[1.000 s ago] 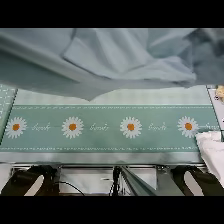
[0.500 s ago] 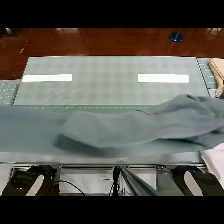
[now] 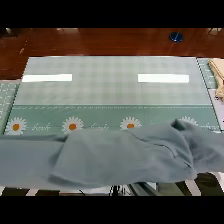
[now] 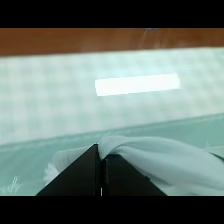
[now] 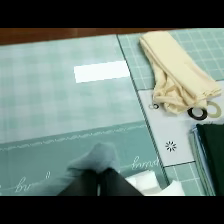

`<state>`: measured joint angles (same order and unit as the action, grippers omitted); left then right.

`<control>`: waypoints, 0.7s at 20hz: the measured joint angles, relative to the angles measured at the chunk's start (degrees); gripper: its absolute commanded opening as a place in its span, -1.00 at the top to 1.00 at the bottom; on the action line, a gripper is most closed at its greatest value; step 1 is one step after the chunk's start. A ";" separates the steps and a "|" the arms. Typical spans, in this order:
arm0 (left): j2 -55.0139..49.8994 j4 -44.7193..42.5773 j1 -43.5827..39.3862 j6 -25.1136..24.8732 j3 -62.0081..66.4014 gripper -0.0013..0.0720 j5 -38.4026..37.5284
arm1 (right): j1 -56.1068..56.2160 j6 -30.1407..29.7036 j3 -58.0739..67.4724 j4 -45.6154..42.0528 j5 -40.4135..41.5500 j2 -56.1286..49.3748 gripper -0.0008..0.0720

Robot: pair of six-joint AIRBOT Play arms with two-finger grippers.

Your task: Fold the shirts.

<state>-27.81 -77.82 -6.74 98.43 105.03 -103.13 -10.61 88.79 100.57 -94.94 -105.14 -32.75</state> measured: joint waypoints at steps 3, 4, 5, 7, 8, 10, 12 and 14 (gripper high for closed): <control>-0.57 -2.12 0.00 -2.47 -11.26 0.92 -0.57 | 0.02 -0.52 -10.08 2.32 0.42 -4.22 0.93; -1.03 -2.60 0.00 -3.45 -16.24 0.92 0.72 | 0.02 -0.81 -13.64 2.80 1.64 -6.16 0.93; -1.66 -2.97 0.00 -4.31 -21.24 0.92 3.06 | 0.02 -1.25 -17.20 3.45 3.30 -8.66 0.93; -3.93 -3.48 0.00 -6.01 -30.10 0.91 8.87 | 0.02 -1.88 -22.25 4.90 6.47 -14.19 0.93; -5.62 -3.67 0.00 -7.02 -33.64 0.91 11.91 | 0.02 -2.08 -23.93 5.70 8.31 -17.62 0.93; -10.27 -3.85 0.00 -9.29 -38.80 0.91 18.12 | 0.00 -2.49 -25.83 7.52 11.45 -24.28 0.93; -16.31 -3.98 0.00 -11.17 -41.62 0.91 24.46 | 0.02 -3.30 -26.84 9.07 14.88 -31.26 0.93; -22.43 -4.02 0.00 -12.31 -43.04 0.91 30.60 | 0.02 -4.50 -27.39 11.17 18.58 -37.59 0.93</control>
<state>-50.24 -81.84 -6.74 86.13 62.00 -72.53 -10.59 84.29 73.19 -83.77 -86.56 -70.35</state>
